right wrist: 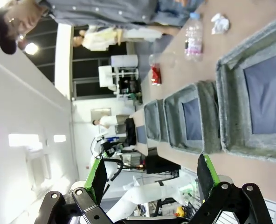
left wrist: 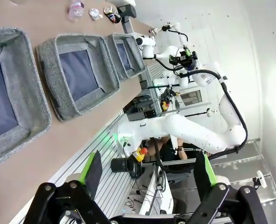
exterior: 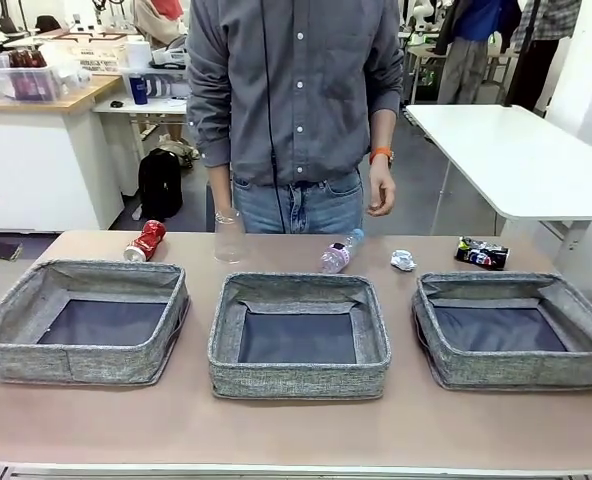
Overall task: Sort the waste into the appropriate baskets.
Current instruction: Pick up the waste item pointed out by the person.
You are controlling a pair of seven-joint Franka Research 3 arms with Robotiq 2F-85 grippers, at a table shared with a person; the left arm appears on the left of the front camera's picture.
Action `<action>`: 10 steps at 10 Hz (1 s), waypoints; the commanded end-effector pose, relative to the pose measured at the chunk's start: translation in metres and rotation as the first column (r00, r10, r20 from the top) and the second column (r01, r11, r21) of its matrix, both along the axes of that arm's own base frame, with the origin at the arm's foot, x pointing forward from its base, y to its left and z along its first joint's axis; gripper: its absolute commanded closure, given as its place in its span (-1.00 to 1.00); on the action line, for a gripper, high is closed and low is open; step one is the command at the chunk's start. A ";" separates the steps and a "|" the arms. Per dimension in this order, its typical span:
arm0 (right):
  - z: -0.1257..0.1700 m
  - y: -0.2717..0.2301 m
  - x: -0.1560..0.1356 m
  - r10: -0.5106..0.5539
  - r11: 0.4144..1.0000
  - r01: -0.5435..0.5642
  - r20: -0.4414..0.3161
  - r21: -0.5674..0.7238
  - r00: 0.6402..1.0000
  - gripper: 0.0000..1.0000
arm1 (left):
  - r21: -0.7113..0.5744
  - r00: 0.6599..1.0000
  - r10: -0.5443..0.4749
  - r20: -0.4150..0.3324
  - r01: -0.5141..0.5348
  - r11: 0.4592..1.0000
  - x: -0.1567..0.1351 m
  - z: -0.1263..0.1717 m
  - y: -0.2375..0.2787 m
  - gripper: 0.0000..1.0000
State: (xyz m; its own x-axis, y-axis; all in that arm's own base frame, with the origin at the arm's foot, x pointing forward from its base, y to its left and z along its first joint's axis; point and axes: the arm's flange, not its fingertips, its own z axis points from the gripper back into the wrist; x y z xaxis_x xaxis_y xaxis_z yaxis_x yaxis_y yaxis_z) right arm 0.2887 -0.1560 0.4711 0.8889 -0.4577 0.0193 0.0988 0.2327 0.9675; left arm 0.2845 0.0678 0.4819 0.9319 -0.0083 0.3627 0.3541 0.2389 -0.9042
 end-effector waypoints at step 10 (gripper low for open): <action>0.004 -0.002 0.000 -0.012 1.000 0.013 -0.003 0.024 1.000 -1.00 | -0.021 1.000 -0.001 0.017 0.001 1.000 -0.002 0.002 0.003 -1.00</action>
State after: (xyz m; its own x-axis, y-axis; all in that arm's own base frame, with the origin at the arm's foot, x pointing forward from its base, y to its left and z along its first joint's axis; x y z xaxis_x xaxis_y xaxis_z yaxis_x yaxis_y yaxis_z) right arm 0.2868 -0.1584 0.4709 0.8861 -0.4633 0.0166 0.1020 0.2298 0.9679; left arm 0.2843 0.0688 0.4817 0.9321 -0.0049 0.3622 0.3528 0.2399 -0.9044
